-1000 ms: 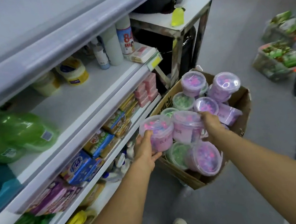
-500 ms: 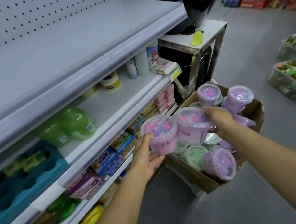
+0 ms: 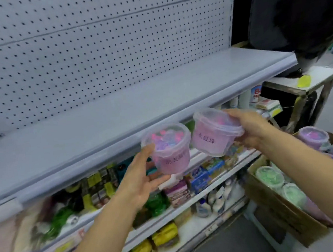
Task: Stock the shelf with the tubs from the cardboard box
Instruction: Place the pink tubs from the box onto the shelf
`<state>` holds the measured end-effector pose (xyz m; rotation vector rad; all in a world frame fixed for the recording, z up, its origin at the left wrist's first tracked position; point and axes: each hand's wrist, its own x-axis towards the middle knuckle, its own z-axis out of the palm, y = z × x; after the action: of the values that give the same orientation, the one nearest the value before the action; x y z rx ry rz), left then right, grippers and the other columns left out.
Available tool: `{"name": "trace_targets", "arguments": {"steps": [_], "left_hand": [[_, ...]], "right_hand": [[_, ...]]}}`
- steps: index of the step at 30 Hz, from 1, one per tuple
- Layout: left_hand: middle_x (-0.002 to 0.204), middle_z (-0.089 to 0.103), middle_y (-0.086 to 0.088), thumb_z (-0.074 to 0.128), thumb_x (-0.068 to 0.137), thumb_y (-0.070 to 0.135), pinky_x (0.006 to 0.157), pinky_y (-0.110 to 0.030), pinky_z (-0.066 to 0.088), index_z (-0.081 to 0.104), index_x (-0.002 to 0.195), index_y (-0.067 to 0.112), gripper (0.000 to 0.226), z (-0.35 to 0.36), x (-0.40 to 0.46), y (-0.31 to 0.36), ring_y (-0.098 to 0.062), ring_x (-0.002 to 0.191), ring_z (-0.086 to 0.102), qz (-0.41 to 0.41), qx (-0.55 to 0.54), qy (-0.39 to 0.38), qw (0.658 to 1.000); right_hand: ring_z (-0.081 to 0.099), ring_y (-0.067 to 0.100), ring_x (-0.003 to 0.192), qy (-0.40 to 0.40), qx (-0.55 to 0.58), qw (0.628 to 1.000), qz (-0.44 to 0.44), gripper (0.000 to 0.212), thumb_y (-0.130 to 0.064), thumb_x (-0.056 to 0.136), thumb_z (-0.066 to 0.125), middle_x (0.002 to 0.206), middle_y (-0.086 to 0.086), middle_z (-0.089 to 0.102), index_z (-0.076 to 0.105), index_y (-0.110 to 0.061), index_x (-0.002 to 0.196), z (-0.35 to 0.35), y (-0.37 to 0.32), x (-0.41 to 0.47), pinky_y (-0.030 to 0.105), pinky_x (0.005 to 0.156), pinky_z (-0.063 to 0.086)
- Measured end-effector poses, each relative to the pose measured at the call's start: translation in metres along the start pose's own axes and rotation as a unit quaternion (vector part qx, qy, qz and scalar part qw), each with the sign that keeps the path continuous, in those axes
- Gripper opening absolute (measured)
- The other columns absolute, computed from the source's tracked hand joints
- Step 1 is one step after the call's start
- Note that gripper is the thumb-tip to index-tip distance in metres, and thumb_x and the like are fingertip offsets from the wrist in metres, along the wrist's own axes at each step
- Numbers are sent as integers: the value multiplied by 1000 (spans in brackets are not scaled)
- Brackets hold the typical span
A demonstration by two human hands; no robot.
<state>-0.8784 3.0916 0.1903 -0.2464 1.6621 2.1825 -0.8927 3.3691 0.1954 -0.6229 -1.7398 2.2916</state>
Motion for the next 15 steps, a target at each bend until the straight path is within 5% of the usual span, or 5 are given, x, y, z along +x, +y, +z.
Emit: {"name": "trace_targets", "arguments": {"steps": [2,6,10,15], "left_hand": [[112,56,-16,65,83,37,81,-47,55,54,119,24,40,-37,-20,22,-37,101,61,16,-15,19,1000],[115,55,-18,66,79,43,77,-45,55,51,123,22,51,-103,-49,58,-39,105,59,50,-38,67,996],[120,53,-17,63,83,44,80,-46,55,50,129,19,54,-155,-66,86,-35,107,59,102,-60,108,987],[119,51,-16,64,83,46,78,-44,56,51,126,21,52,-200,-69,117,-38,106,58,135,-86,172,972]], "right_hand": [[63,24,77,-22,8,1000,-10,23,-16,87,59,92,11,68,68,-5,105,42,-9,-15,30,61,51],[61,19,64,-57,18,998,-24,15,-6,88,55,65,2,70,68,-11,82,122,-20,-39,23,47,51],[62,23,75,-76,-28,996,-33,17,-8,89,54,89,7,67,69,-11,94,194,-23,-55,34,62,53],[59,19,68,-126,-82,987,-56,17,-7,90,51,80,2,63,67,-13,92,270,-26,-53,30,54,48]]}}
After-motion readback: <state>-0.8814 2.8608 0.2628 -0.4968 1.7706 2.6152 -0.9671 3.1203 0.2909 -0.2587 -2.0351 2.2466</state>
